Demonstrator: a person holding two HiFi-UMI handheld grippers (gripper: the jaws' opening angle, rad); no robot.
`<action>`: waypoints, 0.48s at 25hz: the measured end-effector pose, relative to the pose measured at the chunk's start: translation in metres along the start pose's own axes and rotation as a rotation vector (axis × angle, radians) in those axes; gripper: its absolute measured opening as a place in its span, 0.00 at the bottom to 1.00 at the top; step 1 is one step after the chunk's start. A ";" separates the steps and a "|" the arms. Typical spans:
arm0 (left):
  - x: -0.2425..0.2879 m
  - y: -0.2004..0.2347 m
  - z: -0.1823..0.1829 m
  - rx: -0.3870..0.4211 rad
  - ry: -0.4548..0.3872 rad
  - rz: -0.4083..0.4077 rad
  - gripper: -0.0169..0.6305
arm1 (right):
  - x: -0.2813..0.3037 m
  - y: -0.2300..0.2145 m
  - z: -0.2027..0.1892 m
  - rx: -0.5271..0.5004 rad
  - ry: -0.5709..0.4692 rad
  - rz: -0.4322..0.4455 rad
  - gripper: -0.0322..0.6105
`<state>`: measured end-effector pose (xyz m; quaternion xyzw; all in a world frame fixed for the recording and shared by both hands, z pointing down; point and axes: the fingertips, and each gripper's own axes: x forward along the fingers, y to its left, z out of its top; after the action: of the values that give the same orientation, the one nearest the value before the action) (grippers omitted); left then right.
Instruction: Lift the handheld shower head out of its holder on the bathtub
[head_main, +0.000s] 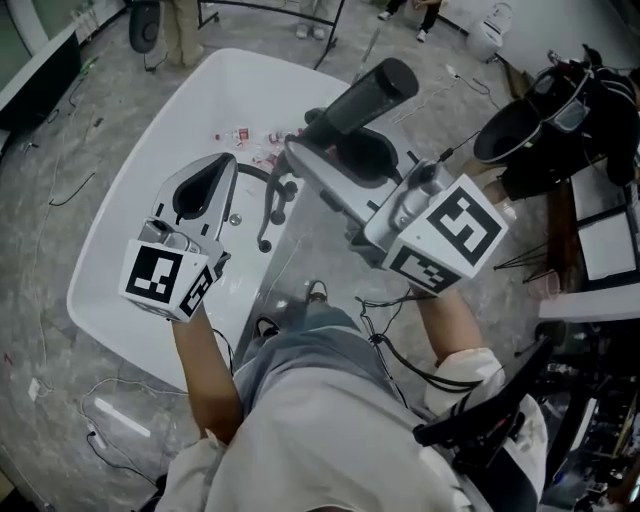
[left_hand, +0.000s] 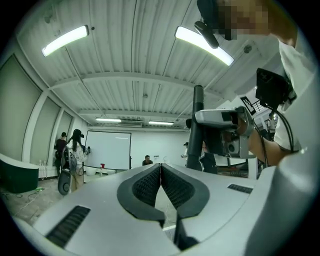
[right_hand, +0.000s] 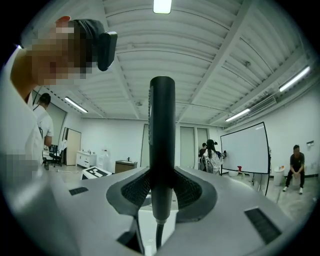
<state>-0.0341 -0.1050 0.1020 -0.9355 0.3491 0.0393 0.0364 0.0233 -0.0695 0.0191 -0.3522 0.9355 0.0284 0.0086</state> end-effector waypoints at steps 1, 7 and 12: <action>-0.001 0.001 0.002 0.001 0.003 -0.006 0.05 | 0.001 0.001 -0.007 0.002 0.007 -0.007 0.26; -0.014 0.001 0.007 -0.029 -0.001 0.013 0.05 | -0.001 0.008 -0.034 0.060 0.049 -0.006 0.26; -0.013 -0.004 0.013 -0.042 -0.013 0.014 0.05 | -0.007 0.004 -0.036 0.076 0.048 -0.022 0.26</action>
<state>-0.0415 -0.0923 0.0906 -0.9334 0.3545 0.0528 0.0187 0.0263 -0.0644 0.0553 -0.3624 0.9319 -0.0158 0.0000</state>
